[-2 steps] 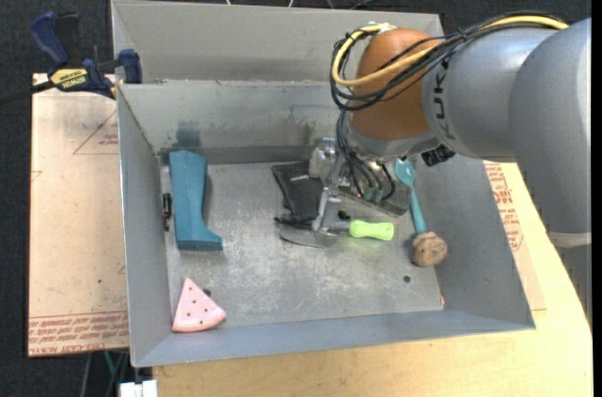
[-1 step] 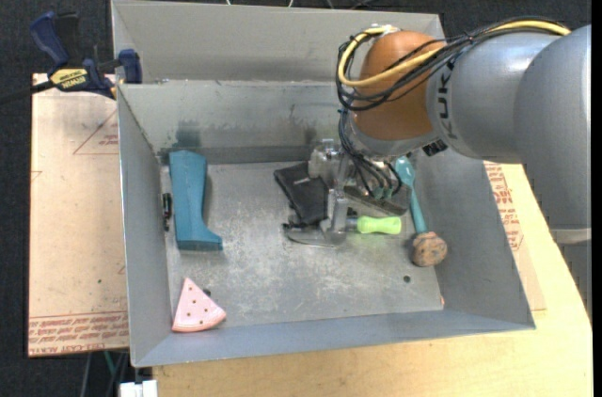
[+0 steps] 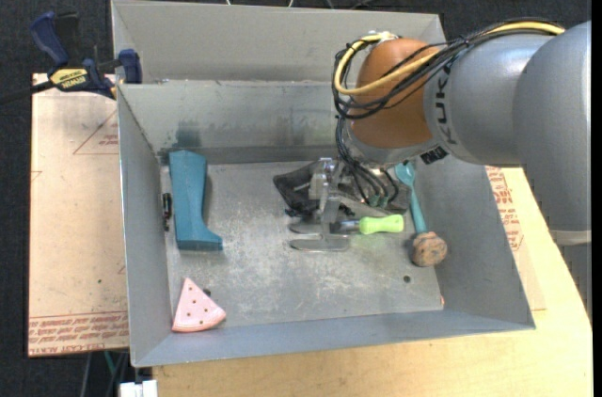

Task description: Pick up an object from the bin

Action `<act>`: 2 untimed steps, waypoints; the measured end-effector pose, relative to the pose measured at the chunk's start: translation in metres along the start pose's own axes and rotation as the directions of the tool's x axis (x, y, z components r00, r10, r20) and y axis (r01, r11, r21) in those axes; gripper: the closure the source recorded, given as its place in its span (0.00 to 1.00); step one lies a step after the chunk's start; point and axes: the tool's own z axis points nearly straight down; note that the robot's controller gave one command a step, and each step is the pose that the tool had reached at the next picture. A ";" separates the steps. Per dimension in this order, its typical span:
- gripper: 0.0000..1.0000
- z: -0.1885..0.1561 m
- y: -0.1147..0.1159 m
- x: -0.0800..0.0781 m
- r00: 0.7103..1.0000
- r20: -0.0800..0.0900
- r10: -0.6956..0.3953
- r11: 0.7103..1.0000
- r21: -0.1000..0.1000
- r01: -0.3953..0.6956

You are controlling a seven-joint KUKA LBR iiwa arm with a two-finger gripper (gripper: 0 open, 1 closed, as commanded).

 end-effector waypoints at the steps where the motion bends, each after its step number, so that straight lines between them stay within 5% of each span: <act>1: 1.00 0.000 0.000 0.000 1.000 0.000 0.001 1.000 0.000 -0.001; 2: 1.00 -0.058 -0.010 -0.001 1.000 -0.007 0.026 1.000 -0.001 -0.026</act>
Offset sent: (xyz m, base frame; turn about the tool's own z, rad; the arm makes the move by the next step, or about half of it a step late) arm 0.0045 -0.0249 0.1290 0.0605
